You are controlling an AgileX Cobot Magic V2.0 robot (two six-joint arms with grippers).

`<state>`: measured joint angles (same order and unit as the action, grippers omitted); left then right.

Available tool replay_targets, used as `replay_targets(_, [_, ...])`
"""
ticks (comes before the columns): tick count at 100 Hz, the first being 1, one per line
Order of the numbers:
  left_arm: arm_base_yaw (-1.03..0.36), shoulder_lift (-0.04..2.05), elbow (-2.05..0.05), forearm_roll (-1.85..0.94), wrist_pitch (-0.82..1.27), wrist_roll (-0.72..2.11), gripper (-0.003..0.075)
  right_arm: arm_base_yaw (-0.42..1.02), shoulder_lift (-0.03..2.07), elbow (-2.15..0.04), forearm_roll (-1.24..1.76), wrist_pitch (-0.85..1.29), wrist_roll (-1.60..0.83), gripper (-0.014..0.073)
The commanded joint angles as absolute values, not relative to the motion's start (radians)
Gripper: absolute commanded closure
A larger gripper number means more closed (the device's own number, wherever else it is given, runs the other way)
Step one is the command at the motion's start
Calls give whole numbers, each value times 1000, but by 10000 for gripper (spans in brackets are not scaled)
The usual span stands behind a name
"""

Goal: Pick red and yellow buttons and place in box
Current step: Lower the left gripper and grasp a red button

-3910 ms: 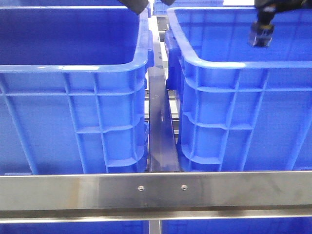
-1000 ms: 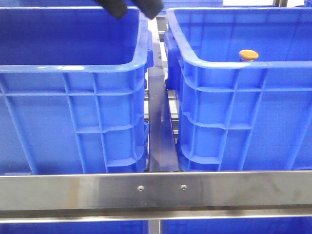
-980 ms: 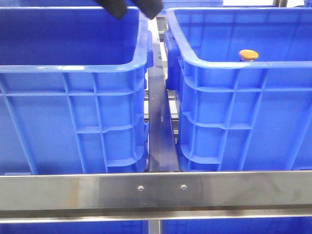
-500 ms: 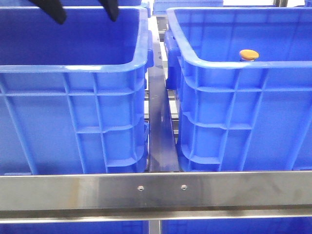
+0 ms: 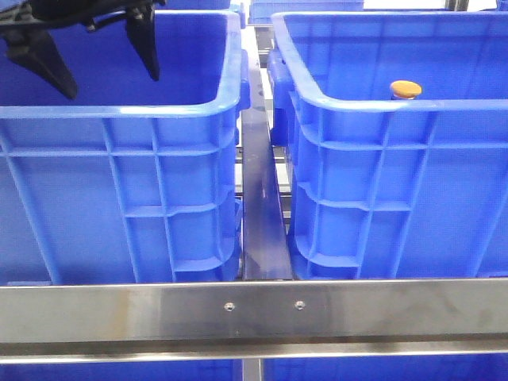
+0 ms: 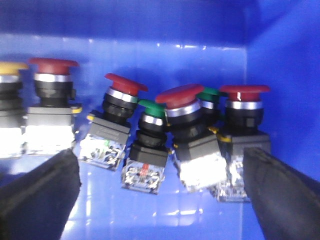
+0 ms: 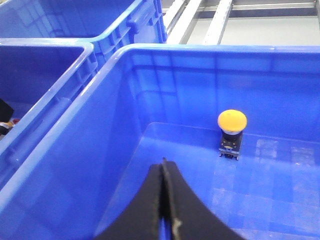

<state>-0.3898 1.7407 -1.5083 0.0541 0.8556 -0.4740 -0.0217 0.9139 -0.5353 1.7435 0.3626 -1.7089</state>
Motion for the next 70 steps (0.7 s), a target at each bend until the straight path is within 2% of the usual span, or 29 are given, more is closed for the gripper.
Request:
replay_targets(1, [-389, 1722, -1555, 24, 810, -484, 103, -29, 900, -558, 1778, 398, -1719, 663])
replay_targets(46, [-389, 1890, -1676, 48, 832, -480, 103, -29, 900, -558, 1778, 395, -1719, 663])
replay_targets(70, [-389, 1915, -1686, 89, 836, -480, 103, -29, 900, -558, 1778, 395, -1719, 663])
